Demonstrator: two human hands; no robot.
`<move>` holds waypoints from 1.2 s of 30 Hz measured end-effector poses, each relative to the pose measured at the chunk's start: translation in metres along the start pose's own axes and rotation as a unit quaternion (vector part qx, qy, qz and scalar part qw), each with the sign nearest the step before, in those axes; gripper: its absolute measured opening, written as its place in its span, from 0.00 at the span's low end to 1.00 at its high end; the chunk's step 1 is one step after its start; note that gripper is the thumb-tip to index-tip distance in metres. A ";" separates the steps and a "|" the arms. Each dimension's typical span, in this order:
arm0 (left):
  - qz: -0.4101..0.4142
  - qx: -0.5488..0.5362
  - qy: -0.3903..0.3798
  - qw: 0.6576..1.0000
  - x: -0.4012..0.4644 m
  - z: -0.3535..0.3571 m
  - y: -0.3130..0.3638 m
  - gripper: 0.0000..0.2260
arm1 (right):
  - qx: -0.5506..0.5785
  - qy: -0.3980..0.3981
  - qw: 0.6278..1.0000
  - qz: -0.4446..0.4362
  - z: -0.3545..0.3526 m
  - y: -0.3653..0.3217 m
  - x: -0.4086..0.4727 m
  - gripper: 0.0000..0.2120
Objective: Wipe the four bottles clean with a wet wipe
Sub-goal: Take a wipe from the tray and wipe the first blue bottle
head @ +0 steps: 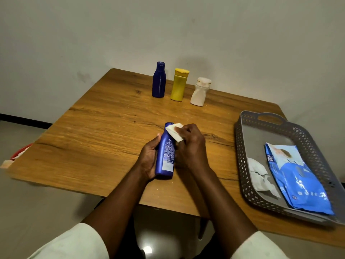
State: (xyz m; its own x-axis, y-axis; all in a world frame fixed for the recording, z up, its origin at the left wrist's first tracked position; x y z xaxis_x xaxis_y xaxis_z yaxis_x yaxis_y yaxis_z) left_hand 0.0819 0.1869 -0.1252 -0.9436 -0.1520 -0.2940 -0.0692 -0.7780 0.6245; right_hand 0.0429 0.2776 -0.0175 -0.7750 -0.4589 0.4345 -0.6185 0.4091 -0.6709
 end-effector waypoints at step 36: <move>0.053 0.030 -0.005 0.998 -0.002 0.002 0.004 0.23 | 0.127 -0.029 0.982 0.133 0.018 0.028 -0.007 0.09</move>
State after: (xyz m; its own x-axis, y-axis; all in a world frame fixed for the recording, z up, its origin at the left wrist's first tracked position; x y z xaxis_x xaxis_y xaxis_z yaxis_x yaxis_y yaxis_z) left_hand 0.0826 0.1850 -0.1204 -0.9498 -0.2258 -0.2164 0.0129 -0.7197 0.6942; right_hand 0.0337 0.2779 -0.0506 -0.8915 -0.4102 0.1924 -0.3361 0.3140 -0.8879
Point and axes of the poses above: each hand's wrist, its own x-axis towards the middle knuckle, its own z-axis out of the palm, y = z × x, the point moved 7 cm from there along x, towards the middle knuckle, and after that the axes turned 2 degrees about -y, right-handed, at the moved point
